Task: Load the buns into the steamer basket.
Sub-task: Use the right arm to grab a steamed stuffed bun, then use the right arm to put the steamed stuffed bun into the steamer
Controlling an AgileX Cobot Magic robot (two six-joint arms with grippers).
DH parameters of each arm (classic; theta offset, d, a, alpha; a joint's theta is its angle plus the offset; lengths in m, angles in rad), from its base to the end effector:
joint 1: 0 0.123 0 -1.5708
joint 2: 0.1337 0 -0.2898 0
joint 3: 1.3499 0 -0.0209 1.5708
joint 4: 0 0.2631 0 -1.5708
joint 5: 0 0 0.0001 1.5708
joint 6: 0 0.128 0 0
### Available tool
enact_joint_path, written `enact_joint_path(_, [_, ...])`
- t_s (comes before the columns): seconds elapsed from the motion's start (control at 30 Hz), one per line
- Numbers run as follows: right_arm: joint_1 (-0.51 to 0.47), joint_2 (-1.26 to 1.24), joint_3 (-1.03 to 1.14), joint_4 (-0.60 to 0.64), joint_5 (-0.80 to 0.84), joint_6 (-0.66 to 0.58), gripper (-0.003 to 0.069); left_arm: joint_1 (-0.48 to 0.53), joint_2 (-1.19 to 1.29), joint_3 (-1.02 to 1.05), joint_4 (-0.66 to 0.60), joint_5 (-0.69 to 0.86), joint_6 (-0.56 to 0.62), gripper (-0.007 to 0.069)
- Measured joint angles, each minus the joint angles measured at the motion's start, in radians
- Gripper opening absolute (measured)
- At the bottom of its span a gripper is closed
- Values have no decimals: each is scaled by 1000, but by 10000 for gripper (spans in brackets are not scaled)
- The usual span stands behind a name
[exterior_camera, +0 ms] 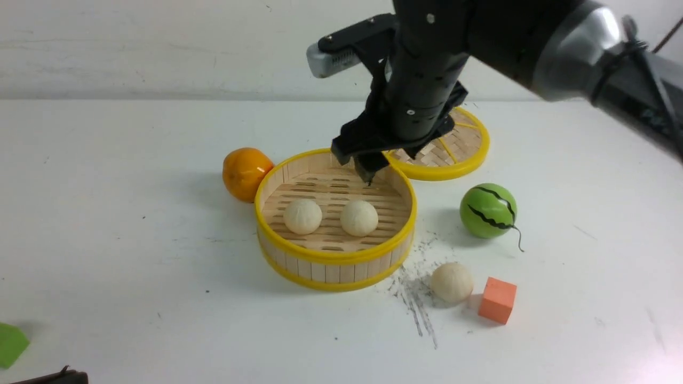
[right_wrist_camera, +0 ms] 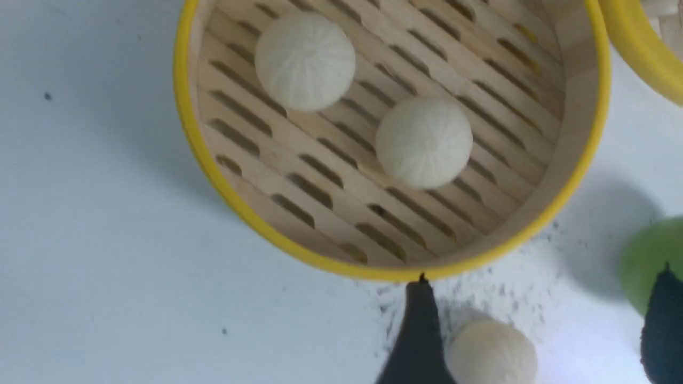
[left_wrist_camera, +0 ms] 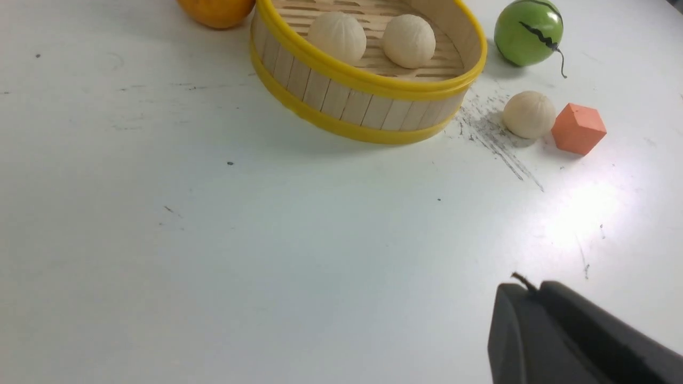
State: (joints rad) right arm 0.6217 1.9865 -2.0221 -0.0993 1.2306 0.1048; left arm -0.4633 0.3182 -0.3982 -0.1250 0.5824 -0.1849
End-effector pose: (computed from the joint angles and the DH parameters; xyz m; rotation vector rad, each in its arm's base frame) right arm 0.3865 0.2622 0.3091 -0.6972 2.5796 0.0970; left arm 0.0965 -0.0580 0.2628 0.2210 2.0120 -0.5515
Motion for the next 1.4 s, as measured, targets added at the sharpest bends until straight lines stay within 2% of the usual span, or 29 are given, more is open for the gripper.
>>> enact_joint_path(0.13, [-32,-103,229,-7,4,22,465,0,-1,0,-9,0,0,28])
enact_joint_path(0.23, [-60,-121,334,-12,1,46,460,0,-3,0,-19,0,0,29])
enact_joint_path(0.33, [-96,-117,489,-15,-110,101,458,0,-4,0,-22,0,0,35])
enact_joint_path(0.6, [-111,-43,562,-12,-359,159,458,0,-5,0,-35,-4,0,38])
enact_joint_path(0.77, [-111,1,562,-15,-398,161,447,0,-5,0,-37,-12,0,38])
enact_joint_path(0.9, [-111,14,562,-25,-385,161,360,0,-5,0,-38,-16,0,38])
enact_joint_path(0.93, [-111,14,561,-38,-373,161,302,0,-5,0,-38,-16,0,39])
enact_joint_path(0.97, [-111,14,559,-40,-369,161,282,0,-5,0,-38,-16,0,39])
enact_joint_path(1.07, [-111,14,532,-58,-333,161,129,0,-5,0,-38,-17,0,39])
enact_joint_path(1.1, [-109,11,488,-68,-302,154,46,0,-5,0,-38,-17,0,40])
enact_joint_path(1.17, [-101,4,455,-72,-283,142,20,0,-5,0,-38,-17,0,42])
enact_joint_path(1.27, [-47,-20,281,-82,-251,73,16,0,-5,0,-39,-17,0,48])
enact_joint_path(1.4, [13,-12,146,-78,-296,36,16,0,-5,0,-39,-19,0,50])
